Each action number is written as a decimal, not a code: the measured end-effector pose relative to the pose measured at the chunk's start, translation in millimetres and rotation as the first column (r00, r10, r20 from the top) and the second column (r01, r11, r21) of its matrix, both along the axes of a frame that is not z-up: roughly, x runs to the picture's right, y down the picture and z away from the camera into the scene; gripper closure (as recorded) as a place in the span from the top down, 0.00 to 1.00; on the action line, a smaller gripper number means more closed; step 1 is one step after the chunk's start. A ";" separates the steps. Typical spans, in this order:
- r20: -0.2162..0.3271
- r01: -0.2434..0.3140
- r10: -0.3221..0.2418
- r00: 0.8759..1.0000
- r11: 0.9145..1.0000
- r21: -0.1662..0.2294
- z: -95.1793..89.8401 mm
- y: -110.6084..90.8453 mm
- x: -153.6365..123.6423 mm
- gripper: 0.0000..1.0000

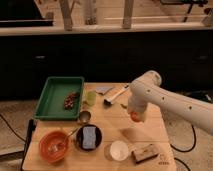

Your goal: Place apple in plastic cup

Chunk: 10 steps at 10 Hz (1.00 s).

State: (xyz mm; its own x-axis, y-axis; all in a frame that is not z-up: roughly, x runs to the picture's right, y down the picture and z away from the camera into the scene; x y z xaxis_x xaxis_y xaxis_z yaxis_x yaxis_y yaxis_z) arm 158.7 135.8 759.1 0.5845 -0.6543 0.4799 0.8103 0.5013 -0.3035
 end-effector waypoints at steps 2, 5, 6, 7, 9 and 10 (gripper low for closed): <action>0.003 0.004 -0.004 1.000 1.000 0.001 1.3 -3.2 -7.4 0.03; 0.004 0.008 -0.008 1.000 1.000 0.002 3.2 -9.5 -14.8 0.03; 0.002 0.008 -0.008 1.000 1.000 0.003 3.9 -11.6 -15.2 0.03; 0.004 0.009 -0.009 1.000 1.000 0.002 4.9 -13.2 -18.4 0.03; 0.005 0.011 -0.011 1.000 1.000 0.002 5.8 -17.8 -23.0 0.03; 0.007 0.014 -0.014 1.000 1.000 0.000 6.8 -20.2 -26.2 0.03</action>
